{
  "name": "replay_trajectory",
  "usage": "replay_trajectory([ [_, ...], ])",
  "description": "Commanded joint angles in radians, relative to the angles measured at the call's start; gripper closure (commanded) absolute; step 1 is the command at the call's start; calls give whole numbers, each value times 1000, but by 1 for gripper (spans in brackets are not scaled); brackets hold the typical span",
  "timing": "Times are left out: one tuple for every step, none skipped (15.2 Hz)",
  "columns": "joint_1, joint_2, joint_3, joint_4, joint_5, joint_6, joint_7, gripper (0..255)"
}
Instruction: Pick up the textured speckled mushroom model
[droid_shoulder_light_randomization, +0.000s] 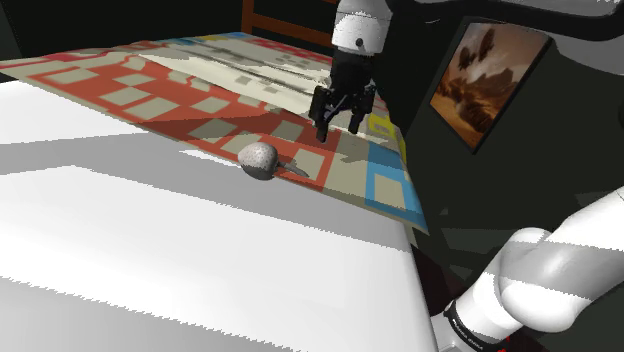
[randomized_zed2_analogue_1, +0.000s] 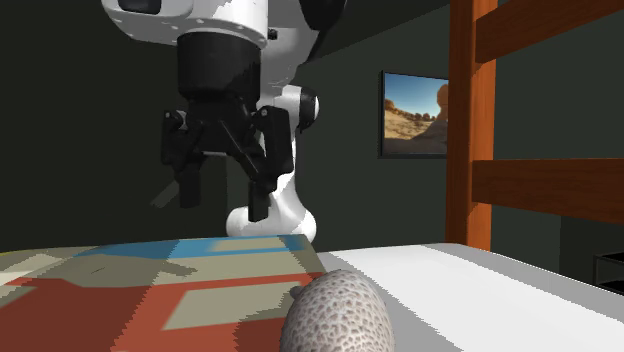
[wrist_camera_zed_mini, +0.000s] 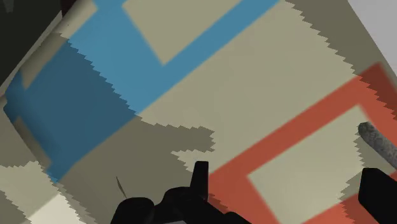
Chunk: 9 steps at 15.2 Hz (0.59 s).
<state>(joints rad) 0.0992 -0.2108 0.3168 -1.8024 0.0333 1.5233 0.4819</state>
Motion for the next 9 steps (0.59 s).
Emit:
replay_trajectory([
  [18, 79, 40, 85, -23, -26, 47, 0],
  [28, 121, 57, 132, -38, -43, 69, 0],
  [39, 165, 75, 181, -55, -61, 92, 0],
  [52, 211, 92, 233, -73, -80, 114, 0],
  [68, 258, 108, 288, -93, -102, 136, 0],
  [86, 308, 122, 346, -115, -126, 159, 0],
  [107, 359, 135, 408, -138, -152, 180, 0],
  [131, 413, 146, 475, -163, -180, 201, 0],
  [159, 470, 156, 547, -189, -212, 220, 0],
])
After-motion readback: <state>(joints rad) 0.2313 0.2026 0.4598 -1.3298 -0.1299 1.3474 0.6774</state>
